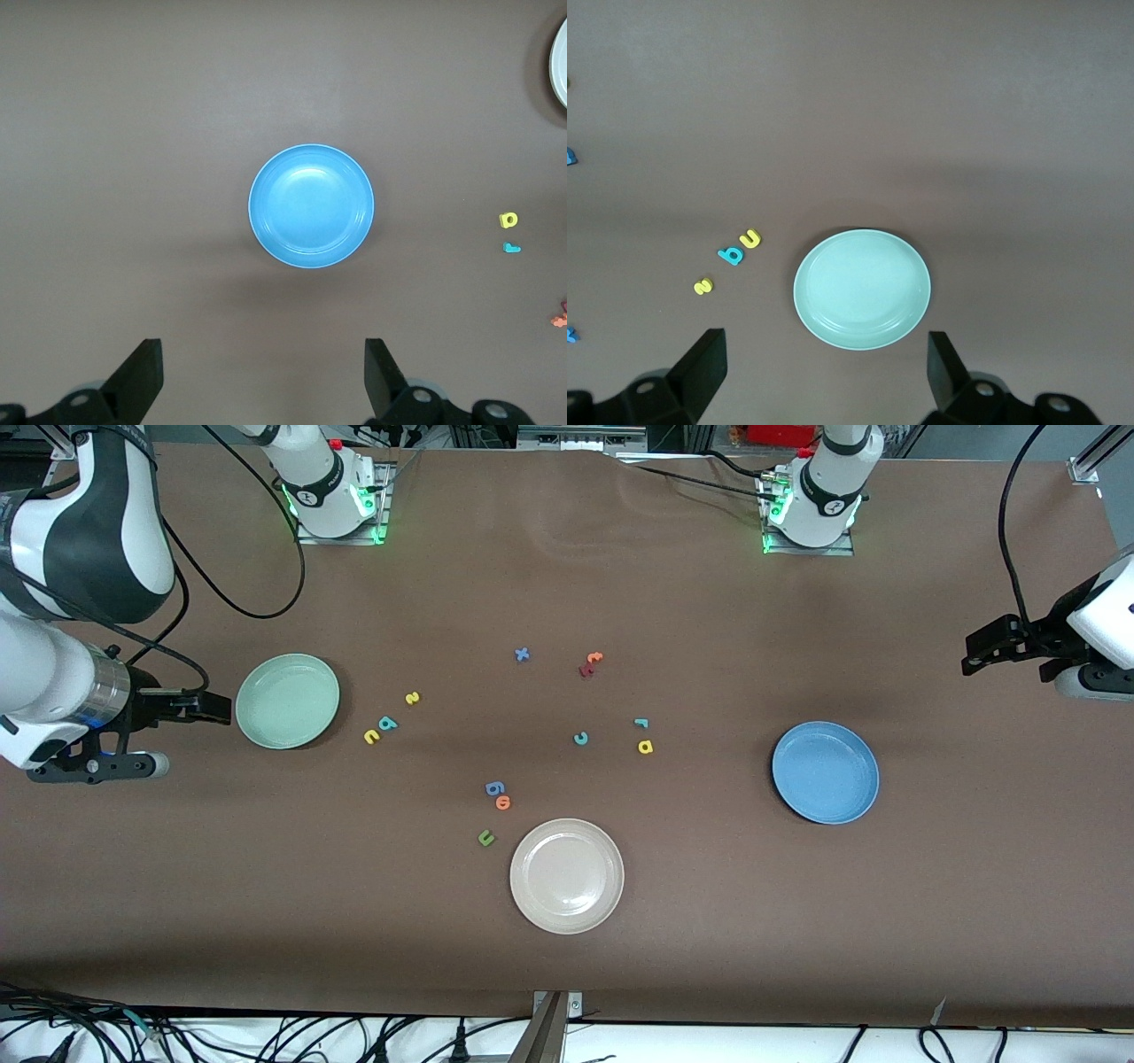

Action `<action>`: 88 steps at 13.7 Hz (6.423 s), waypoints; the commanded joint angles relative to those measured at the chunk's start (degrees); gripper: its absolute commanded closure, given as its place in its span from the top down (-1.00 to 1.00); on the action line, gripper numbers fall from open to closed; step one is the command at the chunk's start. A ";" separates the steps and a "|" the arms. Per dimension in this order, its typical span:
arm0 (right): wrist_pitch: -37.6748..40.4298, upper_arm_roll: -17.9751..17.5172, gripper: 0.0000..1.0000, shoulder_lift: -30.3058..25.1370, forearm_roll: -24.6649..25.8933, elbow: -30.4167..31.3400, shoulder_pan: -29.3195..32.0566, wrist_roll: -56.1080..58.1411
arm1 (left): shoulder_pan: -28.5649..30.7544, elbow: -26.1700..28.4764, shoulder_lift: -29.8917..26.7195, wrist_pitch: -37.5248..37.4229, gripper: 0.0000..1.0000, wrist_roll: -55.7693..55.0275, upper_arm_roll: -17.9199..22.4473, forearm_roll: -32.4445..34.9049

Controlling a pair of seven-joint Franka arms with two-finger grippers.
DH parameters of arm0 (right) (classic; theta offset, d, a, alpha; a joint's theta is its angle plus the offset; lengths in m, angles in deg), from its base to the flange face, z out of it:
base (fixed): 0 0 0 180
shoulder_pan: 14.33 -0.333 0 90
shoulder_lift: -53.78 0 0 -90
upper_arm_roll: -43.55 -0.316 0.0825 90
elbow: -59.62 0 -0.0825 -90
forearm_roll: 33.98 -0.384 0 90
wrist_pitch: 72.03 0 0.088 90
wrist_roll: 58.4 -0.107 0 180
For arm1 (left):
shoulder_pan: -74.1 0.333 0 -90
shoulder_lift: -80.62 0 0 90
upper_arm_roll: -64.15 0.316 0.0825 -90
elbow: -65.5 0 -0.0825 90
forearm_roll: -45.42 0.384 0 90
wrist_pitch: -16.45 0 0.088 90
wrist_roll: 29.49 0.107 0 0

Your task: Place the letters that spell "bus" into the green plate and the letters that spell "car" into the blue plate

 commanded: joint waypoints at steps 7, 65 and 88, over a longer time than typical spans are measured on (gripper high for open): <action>0.06 -0.10 0.99 -1.09 -0.99 0.83 0.22 -0.55 | -0.42 0.70 -0.64 0.55 1.00 0.98 0.16 0.92; -61.36 -12.40 0.88 0.49 -8.37 52.77 -9.62 -79.82 | -29.77 11.06 31.09 45.80 1.00 -38.20 -1.94 -6.74; -63.50 -13.63 -0.91 1.37 -8.99 54.97 -9.54 -79.03 | -33.99 11.69 35.57 50.48 0.41 -54.83 -1.59 1.36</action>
